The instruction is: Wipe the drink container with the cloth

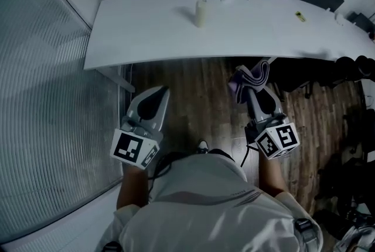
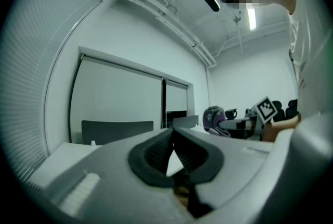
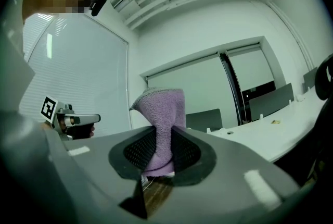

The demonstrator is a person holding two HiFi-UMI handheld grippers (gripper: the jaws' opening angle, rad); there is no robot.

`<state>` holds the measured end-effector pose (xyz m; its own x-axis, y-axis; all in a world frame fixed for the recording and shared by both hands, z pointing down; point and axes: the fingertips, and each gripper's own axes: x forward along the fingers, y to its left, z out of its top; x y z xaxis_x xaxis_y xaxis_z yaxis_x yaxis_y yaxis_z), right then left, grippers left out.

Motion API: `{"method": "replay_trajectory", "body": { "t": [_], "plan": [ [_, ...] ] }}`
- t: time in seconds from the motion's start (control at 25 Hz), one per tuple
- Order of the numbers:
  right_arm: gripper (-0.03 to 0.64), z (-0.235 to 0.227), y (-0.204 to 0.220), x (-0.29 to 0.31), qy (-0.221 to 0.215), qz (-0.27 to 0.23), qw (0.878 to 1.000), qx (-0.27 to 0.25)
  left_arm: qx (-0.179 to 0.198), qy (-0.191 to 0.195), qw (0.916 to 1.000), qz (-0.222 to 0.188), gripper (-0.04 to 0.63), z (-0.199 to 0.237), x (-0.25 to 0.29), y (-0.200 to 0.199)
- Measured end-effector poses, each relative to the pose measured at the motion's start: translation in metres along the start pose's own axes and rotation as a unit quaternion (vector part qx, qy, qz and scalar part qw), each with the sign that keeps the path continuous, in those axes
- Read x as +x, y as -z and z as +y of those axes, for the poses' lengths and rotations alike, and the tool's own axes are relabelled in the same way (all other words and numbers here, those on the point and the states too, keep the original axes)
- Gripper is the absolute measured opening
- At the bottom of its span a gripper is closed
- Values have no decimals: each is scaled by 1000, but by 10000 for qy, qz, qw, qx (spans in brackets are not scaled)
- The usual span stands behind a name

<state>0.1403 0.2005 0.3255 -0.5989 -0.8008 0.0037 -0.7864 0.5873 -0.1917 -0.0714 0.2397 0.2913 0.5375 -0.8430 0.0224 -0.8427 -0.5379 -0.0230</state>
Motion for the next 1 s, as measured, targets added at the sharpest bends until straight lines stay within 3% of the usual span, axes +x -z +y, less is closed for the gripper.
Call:
{"method": "replay_trajectory", "body": {
  "t": [0.28,0.52,1.0],
  "plan": [
    [84,-57,9,25,-191,42,9993,325,106,6,9997,233,5,-3,64,5],
    [84,-94,15,52,-36,126,9990,435,77,165,9995,254,5,11,112,11],
    [84,-124,7,177,331,334,9985,263,-150,648,9975,244,4,121,204,21]
  ]
}}
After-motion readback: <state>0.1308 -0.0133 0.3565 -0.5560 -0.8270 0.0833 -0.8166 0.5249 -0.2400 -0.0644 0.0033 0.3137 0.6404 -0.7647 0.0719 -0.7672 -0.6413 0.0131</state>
